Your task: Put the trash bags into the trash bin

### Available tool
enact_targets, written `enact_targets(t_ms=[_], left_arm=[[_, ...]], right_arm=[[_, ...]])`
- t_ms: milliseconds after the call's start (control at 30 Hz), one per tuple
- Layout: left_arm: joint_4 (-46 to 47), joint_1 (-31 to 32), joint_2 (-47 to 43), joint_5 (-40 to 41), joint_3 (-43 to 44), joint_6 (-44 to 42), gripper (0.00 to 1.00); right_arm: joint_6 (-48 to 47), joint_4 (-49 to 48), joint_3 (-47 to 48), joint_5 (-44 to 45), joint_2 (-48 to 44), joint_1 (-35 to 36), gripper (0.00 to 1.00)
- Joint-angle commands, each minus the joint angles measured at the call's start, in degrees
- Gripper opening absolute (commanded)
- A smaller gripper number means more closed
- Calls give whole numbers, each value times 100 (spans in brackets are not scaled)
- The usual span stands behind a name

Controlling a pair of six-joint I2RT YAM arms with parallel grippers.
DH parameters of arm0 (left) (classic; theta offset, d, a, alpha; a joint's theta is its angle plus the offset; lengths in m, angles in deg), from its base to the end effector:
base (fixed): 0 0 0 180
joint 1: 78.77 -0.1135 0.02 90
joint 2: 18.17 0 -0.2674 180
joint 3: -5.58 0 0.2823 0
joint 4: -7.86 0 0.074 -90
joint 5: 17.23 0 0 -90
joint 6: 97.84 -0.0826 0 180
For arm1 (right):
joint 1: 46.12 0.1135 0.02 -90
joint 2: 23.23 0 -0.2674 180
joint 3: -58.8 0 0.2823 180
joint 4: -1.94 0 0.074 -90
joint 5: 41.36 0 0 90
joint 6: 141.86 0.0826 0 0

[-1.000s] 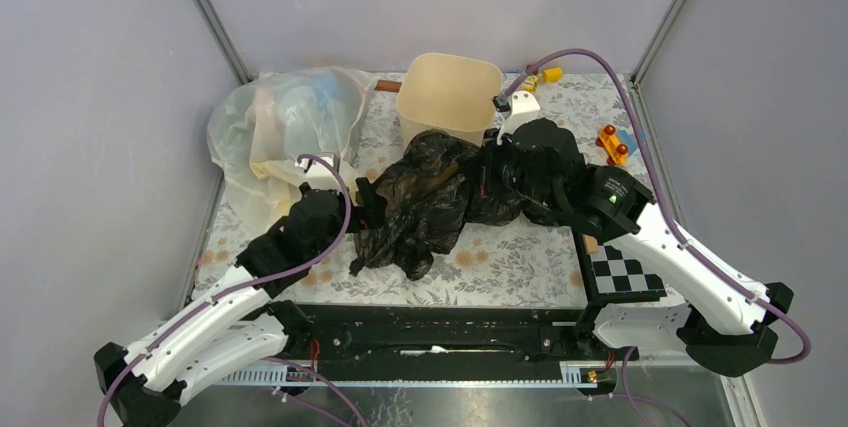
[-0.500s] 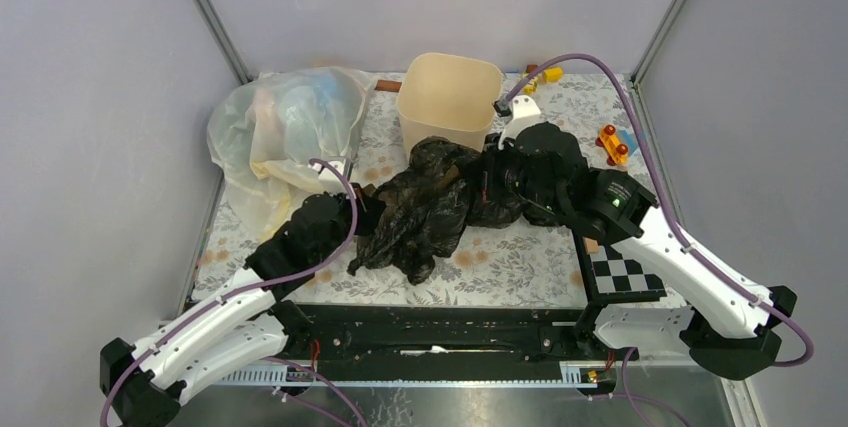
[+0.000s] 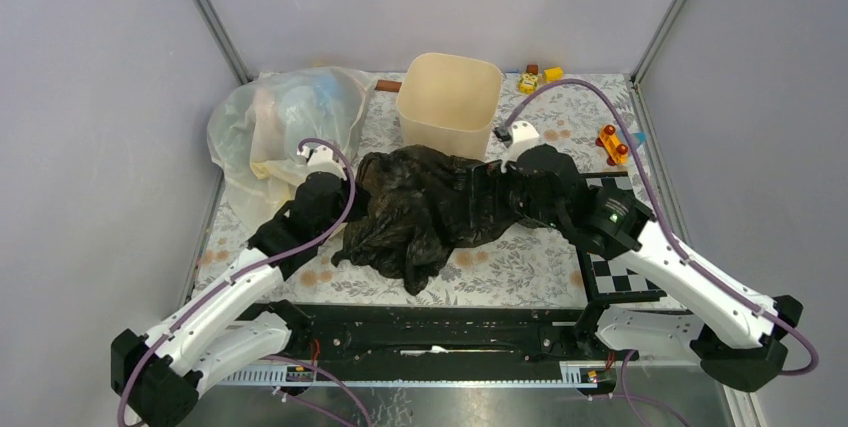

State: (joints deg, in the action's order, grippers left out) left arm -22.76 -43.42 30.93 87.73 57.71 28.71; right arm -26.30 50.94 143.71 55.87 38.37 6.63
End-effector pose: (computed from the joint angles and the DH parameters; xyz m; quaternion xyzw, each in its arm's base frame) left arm 0.2270 -0.1349 0.2593 -0.0763 0.8473 -0.2114 0.4812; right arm 0.1854 0.2266 0.3928 -0.1660 0.8291 0.2940 0.4456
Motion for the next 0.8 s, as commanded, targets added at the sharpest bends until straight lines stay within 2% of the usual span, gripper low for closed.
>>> enact_targets(t_ms=[0, 100, 200, 267, 467, 533, 767], left_arm=[[153, -424, 116, -491, -141, 173, 0], [236, -748, 102, -842, -263, 176, 0], [249, -924, 6, -992, -316, 139, 0], [219, -950, -84, -1008, -320, 121, 0], [172, -960, -268, -1262, -358, 98, 0], [182, -960, -321, -1371, -391, 98, 0], [120, -960, -331, -1833, -339, 63, 0]], right_arm=[[503, 300, -311, 1566, -648, -29, 100], [995, 972, -469, 2872, -766, -62, 100], [1172, 884, -960, 3037, -939, -349, 100], [1210, 586, -1440, 2690, -1017, -863, 100], [1632, -333, -2320, 754, -783, -2717, 100], [1993, -618, -2522, 471, -717, -2920, 100], [3670, -1463, -2952, -368, -493, -2962, 100]])
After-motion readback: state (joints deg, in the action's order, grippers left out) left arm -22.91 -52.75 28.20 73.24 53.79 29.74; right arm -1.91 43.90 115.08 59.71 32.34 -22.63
